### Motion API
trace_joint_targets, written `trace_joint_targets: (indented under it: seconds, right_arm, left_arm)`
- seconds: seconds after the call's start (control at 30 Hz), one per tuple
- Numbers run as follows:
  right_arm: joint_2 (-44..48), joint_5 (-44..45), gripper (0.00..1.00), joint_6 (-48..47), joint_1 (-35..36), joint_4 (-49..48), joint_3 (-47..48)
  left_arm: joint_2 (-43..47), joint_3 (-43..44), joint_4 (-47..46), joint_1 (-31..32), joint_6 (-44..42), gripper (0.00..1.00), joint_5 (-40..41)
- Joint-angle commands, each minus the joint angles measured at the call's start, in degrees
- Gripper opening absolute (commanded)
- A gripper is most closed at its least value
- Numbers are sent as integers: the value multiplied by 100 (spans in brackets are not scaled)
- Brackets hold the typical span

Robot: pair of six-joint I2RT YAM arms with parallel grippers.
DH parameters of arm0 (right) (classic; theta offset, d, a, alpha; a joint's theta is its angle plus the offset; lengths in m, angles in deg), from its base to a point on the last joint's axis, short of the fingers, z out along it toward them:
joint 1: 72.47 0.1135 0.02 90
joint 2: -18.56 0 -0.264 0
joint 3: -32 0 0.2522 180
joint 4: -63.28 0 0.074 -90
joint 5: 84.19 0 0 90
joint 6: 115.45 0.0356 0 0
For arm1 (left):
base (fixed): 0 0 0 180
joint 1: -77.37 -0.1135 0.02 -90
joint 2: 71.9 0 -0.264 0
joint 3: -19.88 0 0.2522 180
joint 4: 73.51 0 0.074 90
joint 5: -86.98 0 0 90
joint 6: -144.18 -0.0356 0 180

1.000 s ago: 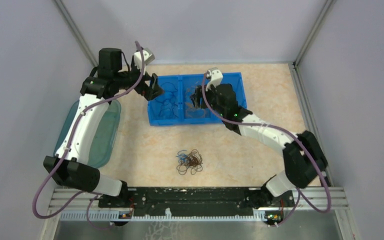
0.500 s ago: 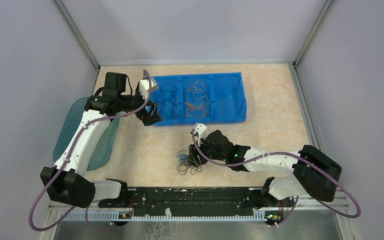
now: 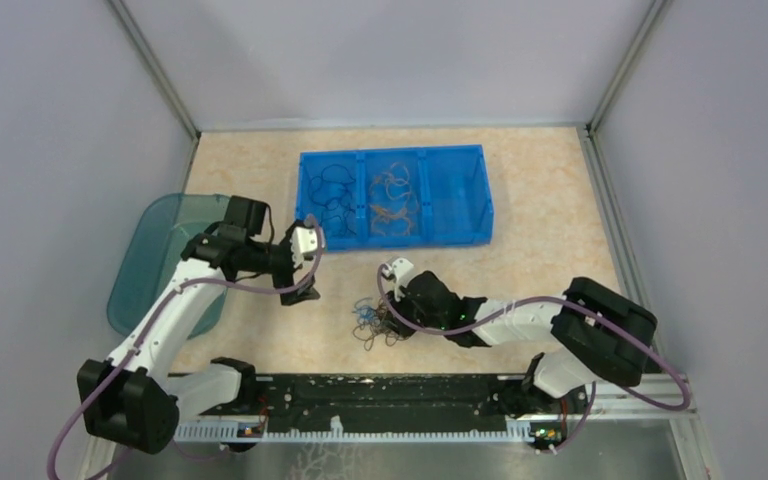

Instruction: Untangle the cables

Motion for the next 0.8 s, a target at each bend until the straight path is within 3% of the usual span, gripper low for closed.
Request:
trace_joint_targets:
  seconds: [0.0, 0.17, 0.37, 0.77]
  right_arm:
    - [547, 310, 0, 187, 34, -958, -512]
    - [1012, 214, 0, 272, -22, -1552, -1014]
    - [1003, 24, 0, 543, -63, -2310, -1468]
    - [716, 80, 0, 652, -163, -2926, -1643]
  left_arm:
    - [345, -536, -414, 368, -837, 96, 73]
    - [531, -1168, -1054, 1079, -1141, 93, 114]
    - [39, -1419, -1946, 1891, -1042, 85, 387]
    - [-783, -1680, -2914, 2654, -688, 66, 661]
